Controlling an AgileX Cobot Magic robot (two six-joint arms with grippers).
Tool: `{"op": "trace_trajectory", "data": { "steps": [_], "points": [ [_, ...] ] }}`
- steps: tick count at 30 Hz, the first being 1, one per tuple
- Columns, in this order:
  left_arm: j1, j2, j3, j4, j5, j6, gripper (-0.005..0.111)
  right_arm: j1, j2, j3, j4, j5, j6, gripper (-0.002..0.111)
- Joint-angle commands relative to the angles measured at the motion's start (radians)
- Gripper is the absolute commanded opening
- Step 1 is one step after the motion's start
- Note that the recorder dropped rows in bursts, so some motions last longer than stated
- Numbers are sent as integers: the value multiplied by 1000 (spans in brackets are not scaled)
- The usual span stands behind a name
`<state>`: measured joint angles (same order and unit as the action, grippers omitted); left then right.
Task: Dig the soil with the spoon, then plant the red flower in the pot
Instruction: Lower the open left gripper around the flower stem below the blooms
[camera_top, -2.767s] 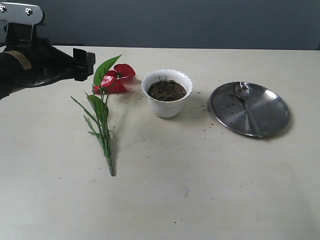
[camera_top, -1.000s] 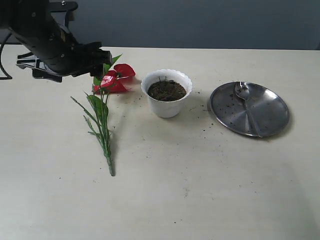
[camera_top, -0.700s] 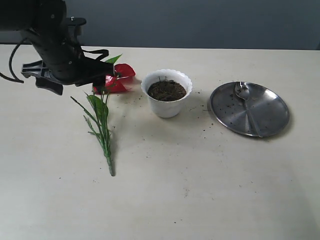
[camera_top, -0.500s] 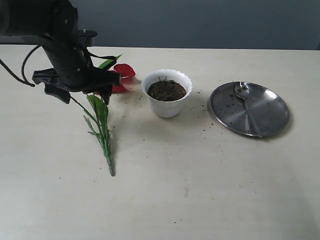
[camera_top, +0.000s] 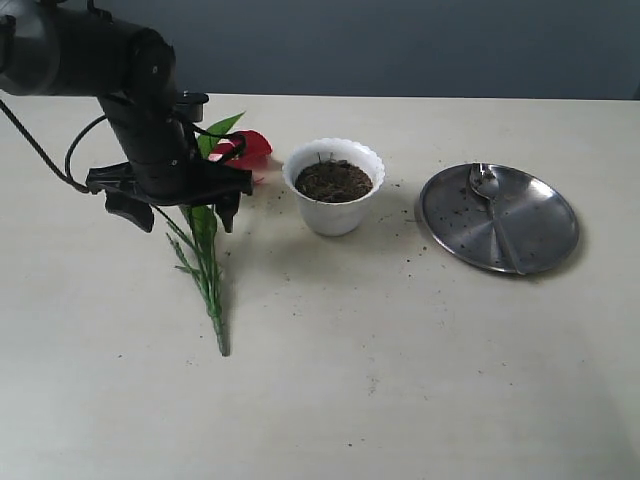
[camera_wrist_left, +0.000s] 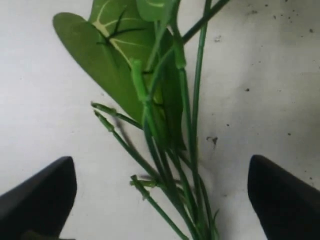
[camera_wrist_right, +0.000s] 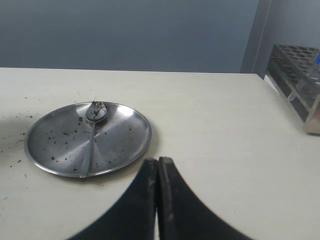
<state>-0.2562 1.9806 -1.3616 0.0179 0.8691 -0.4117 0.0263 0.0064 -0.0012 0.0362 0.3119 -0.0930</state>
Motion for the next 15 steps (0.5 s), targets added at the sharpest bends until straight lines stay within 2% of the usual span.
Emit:
{"op": "trace_trajectory", "data": {
  "steps": [1, 7, 15],
  "points": [
    [-3, 8, -5, 6, 21, -43, 86, -6, -6, 1, -1, -7, -4, -1],
    [-3, 8, -5, 59, 91, -104, 86, -6, -6, 1, -1, -7, -4, -1],
    [-3, 8, -5, -3, 51, -134, 86, -6, -6, 1, -1, -7, -4, -1]
  ]
}}
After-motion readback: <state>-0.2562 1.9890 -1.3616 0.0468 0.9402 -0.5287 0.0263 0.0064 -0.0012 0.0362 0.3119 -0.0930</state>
